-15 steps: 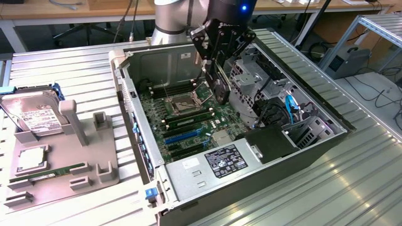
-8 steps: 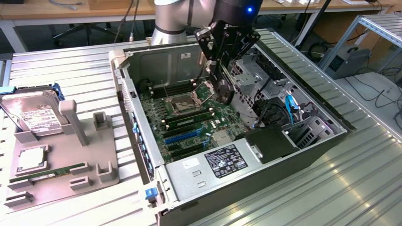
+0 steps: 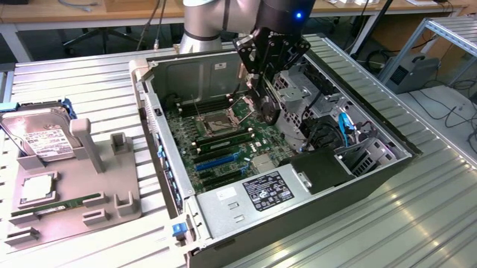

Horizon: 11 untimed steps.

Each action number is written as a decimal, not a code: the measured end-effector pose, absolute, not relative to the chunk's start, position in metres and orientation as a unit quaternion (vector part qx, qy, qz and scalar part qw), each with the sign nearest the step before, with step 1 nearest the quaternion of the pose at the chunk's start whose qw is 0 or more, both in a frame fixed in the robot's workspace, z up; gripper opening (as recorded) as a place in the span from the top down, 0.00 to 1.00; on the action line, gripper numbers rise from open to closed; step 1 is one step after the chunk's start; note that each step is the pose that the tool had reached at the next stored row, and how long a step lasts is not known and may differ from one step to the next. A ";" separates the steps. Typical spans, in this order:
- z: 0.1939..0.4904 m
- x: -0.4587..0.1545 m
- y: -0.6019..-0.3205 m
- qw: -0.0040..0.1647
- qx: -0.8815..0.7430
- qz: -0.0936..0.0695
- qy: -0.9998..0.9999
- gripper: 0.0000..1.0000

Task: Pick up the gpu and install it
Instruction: 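Pick up the gpu and move the gpu toward the slot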

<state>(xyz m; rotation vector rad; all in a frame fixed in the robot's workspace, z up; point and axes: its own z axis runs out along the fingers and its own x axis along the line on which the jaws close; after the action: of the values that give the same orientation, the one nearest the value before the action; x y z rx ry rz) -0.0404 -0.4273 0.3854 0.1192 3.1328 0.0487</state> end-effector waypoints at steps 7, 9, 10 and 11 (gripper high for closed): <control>0.383 -0.039 -0.427 0.003 0.038 0.016 0.999 0.73; 0.382 -0.036 -0.427 0.003 0.038 0.016 0.999 0.73; 0.382 -0.034 -0.427 0.003 0.038 0.016 0.999 0.73; 0.382 -0.032 -0.427 0.003 0.038 0.016 0.999 0.73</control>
<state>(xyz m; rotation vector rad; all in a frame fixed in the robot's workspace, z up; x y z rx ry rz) -0.0324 -0.4273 0.3817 0.1192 3.1328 0.0489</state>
